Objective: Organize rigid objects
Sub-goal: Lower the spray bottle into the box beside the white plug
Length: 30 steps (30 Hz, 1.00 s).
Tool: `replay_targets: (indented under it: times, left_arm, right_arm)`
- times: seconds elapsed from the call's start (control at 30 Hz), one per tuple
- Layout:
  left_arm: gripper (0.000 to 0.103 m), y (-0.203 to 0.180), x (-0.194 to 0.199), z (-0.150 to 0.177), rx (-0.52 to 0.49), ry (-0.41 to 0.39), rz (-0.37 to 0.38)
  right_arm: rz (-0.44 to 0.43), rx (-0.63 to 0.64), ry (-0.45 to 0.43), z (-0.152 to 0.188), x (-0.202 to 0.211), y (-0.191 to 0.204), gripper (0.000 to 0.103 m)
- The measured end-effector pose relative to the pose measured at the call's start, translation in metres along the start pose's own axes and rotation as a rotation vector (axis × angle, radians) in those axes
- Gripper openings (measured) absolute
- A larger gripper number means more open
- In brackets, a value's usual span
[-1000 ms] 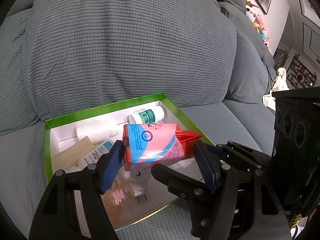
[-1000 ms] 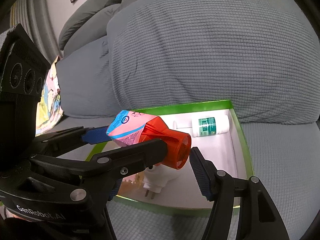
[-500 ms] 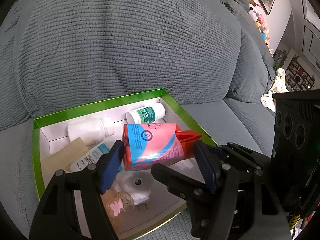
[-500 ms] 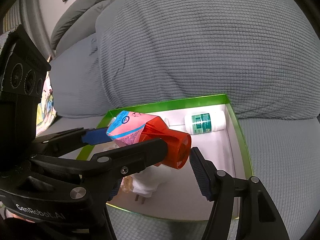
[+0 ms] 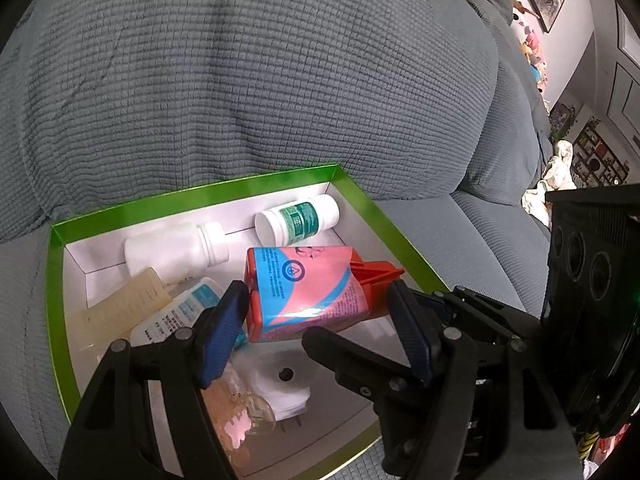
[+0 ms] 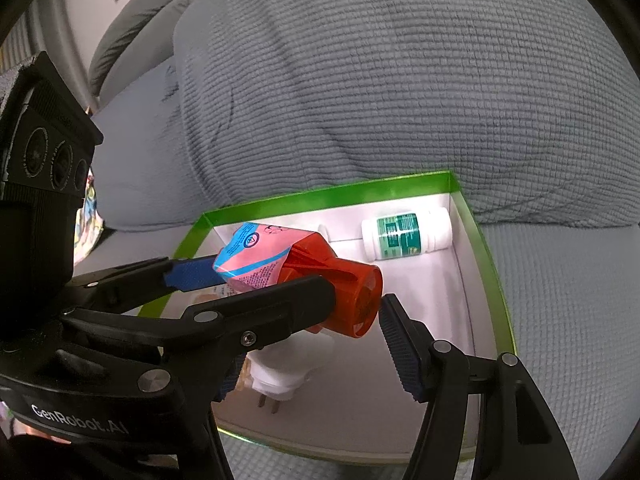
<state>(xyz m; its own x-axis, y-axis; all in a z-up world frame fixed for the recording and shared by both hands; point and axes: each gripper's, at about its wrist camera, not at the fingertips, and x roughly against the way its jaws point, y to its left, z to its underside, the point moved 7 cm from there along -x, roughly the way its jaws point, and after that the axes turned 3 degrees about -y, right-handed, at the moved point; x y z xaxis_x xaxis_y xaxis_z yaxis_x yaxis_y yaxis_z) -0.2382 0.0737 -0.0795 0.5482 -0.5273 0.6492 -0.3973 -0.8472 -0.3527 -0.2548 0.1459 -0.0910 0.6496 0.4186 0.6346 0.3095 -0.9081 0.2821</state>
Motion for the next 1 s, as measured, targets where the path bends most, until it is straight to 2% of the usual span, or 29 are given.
replay_targets:
  times: [1.0]
  left_arm:
    - [0.071, 0.003, -0.021, 0.004, -0.006, 0.062, -0.013]
  right_arm:
    - [0.014, -0.048, 0.084, 0.009, -0.013, -0.016, 0.066]
